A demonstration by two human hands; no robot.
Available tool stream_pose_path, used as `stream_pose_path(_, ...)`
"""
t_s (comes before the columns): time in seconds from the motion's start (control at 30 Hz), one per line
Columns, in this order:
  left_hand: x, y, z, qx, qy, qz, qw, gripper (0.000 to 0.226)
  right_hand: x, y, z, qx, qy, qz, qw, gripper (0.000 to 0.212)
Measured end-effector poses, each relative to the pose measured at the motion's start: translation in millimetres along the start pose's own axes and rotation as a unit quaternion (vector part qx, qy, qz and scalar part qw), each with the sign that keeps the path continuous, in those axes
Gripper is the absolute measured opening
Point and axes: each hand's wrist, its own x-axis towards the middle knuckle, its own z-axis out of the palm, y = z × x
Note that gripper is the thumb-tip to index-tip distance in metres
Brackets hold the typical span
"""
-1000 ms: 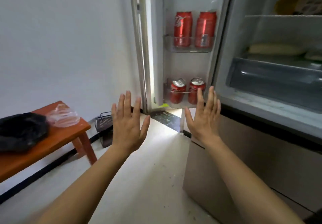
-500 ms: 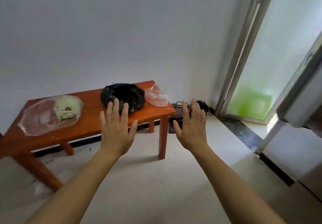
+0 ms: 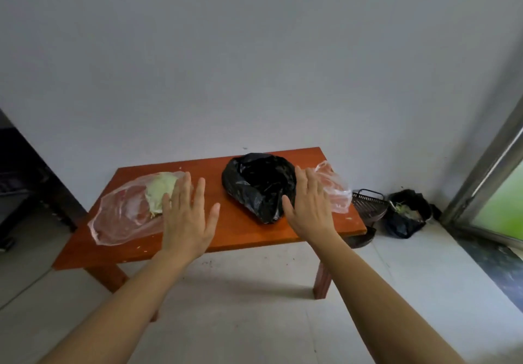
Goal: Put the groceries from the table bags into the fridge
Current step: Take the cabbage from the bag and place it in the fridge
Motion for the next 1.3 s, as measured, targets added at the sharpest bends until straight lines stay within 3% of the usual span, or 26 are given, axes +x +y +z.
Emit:
stream_pose_path(0.2, 53.1, -80.4, 22.2, 0.006, 0.004, -0.046, 0.999, 0.064, 75.0, -74.5, 62.5, -0.008, -0.048, -0.071, 0.996, 0.072)
stream_pose_path(0.37, 96.5, -158.4, 56.1, -0.012, -0.003, -0.074, 0.997, 0.068, 128.3, -142.1, 123.3, -0.016, -0.064, -0.119, 0.991, 0.069)
stream_pose_path(0.53, 144.2, -251.9, 94.0, -0.054, -0.063, -0.066, 0.994, 0.073, 175.5, -207.2, 193.6, -0.007, -0.106, -0.101, 0.989, 0.065)
stream_pose_path(0.73, 178.8, -345.5, 140.6, -0.062, -0.144, -0.046, 0.987, 0.071, 205.1, -280.9, 272.9, 0.049, -0.236, -0.111, 0.964, 0.046)
stream_pose_path(0.87, 200.5, -379.6, 171.6, -0.065, -0.202, -0.038, 0.976, 0.080, 215.8, -317.2, 321.5, 0.146, -0.386, -0.083, 0.907, 0.040)
stream_pose_path(1.0, 221.1, -390.1, 199.8, -0.061, -0.259, -0.035, 0.963, 0.052, 237.4, -323.6, 359.7, 0.110, -0.473, -0.045, 0.873, 0.045)
stream_pose_path(1.1, 236.5, -390.8, 216.2, -0.035, -0.289, -0.017, 0.957, 0.050, 262.4, -302.9, 384.4, 0.042, -0.437, -0.018, 0.898, 0.042)
stream_pose_path(1.17, 248.1, -393.1, 229.1, -0.035, -0.313, -0.025, 0.949, 0.051, 281.6, -289.9, 395.7, 0.035, -0.407, 0.016, 0.913, 0.052)
stream_pose_path(1.23, 261.4, -398.6, 242.4, -0.030, -0.330, -0.043, 0.943, 0.051, 300.3, -282.4, 406.7, 0.037, -0.412, 0.016, 0.910, 0.064)
stream_pose_path(1.3, 274.9, -405.0, 254.5, -0.036, -0.326, -0.051, 0.943, 0.048, 315.7, -275.9, 422.3, 0.023, -0.426, -0.019, 0.904, 0.056)
